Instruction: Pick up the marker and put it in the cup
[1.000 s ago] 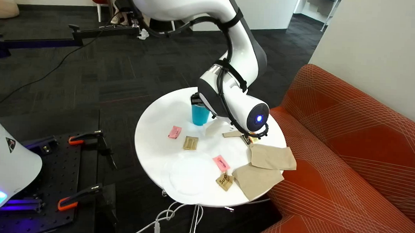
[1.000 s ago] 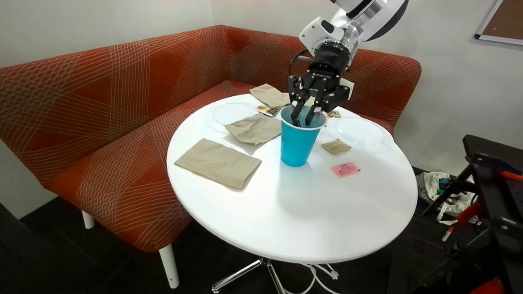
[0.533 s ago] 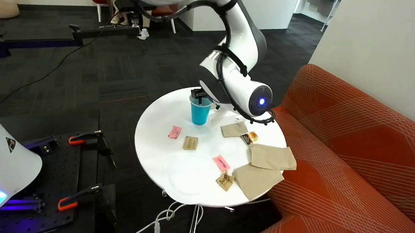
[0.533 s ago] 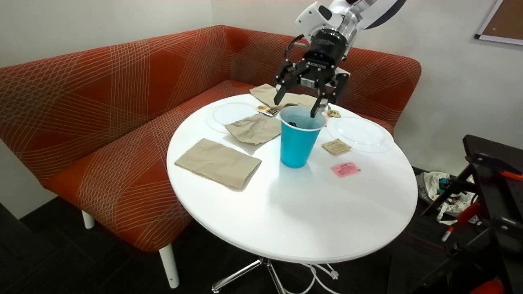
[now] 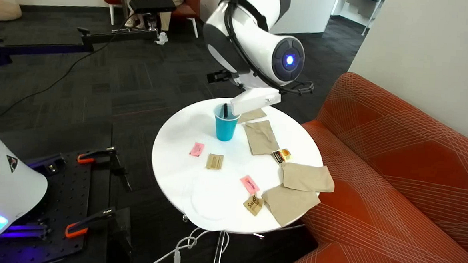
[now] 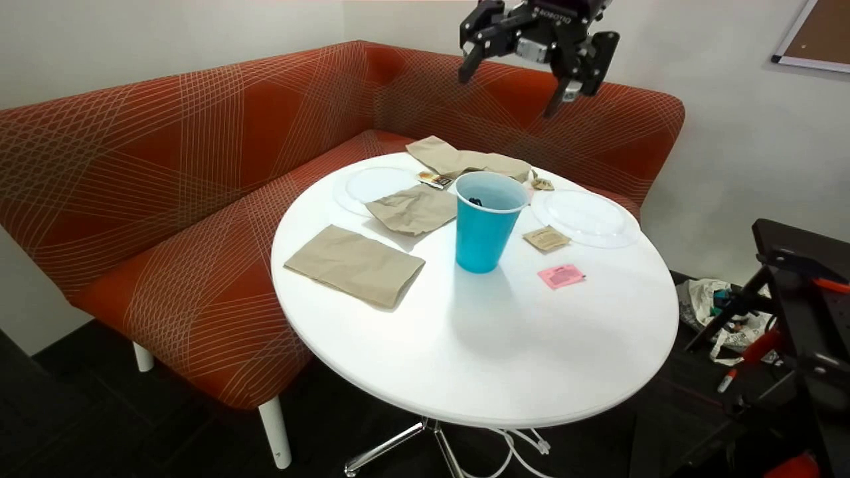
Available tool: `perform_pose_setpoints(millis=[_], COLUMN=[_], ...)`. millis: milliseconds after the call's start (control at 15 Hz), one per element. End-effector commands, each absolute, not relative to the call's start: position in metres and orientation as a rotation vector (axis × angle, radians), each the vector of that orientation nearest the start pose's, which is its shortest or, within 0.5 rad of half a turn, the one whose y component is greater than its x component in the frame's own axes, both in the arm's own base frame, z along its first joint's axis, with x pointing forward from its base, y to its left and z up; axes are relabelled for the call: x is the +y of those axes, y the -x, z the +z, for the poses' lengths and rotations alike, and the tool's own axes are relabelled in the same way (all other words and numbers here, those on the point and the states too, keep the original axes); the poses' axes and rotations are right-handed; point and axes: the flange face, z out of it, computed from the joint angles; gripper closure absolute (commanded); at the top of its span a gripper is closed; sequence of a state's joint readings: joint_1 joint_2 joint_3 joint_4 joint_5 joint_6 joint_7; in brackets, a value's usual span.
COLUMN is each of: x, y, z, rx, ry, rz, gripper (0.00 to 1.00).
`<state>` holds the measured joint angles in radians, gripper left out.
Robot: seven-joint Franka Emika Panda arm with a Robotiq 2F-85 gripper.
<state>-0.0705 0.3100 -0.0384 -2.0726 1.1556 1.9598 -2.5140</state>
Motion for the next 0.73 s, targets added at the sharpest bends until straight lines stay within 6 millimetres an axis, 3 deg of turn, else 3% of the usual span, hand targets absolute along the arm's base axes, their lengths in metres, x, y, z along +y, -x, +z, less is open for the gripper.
perform_pose_setpoints(millis=[0, 267, 333, 400, 667], x=[0.009, 0.015, 0.018, 0.013, 0.013], y=[-0.543, -0.535, -0.533, -0.544, -0.543], z=[0.318, 0.34, 0.342, 0.334, 0.332], rx=[-1.821, -1.848, -1.848, -1.818, -1.812], ry=[1.548, 1.531, 1.448, 1.509, 1.507], rz=[-1.072, -1.094, -1.111, -1.089, -1.085], gripper=[0.0, 0.0, 0.0, 0.0, 0.0])
